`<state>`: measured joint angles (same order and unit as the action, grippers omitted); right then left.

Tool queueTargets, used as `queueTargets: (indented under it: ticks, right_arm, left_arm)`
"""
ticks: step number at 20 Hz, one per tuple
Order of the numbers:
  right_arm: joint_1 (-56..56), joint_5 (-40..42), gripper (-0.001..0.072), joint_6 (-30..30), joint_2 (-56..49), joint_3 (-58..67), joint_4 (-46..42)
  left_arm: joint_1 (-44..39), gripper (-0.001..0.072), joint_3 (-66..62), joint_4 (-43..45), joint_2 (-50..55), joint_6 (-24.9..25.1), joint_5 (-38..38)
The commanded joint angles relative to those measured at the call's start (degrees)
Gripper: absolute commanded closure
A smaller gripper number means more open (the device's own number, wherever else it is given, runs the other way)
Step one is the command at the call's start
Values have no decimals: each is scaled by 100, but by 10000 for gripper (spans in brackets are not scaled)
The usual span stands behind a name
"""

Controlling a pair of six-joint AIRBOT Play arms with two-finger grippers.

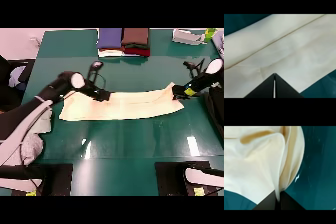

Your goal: Fold the shirts.

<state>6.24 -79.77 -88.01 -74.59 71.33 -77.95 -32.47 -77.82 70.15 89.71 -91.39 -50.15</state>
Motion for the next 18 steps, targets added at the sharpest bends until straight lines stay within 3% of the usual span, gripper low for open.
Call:
queueTargets:
  ticks: [1, 5, 9, 18]
  right_arm:
    - [-11, -476, 696, -162, 807, 269, 393]
    - [-28, -599, 697, -321, 1137, 1154, 1071]
    - [-505, -487, 697, -566, 1102, 1845, 1088]
    - [-2133, -245, 697, -1182, 42, 3314, 1078]
  left_arm:
    - [-424, 686, -778, -68, 815, -2, -85]
    - [-678, 685, -1349, -153, 1429, 52, -238]
    - [-774, 685, -1364, -435, 1626, 254, -245]
    - [-487, 685, -1405, -219, 1451, 166, -402]
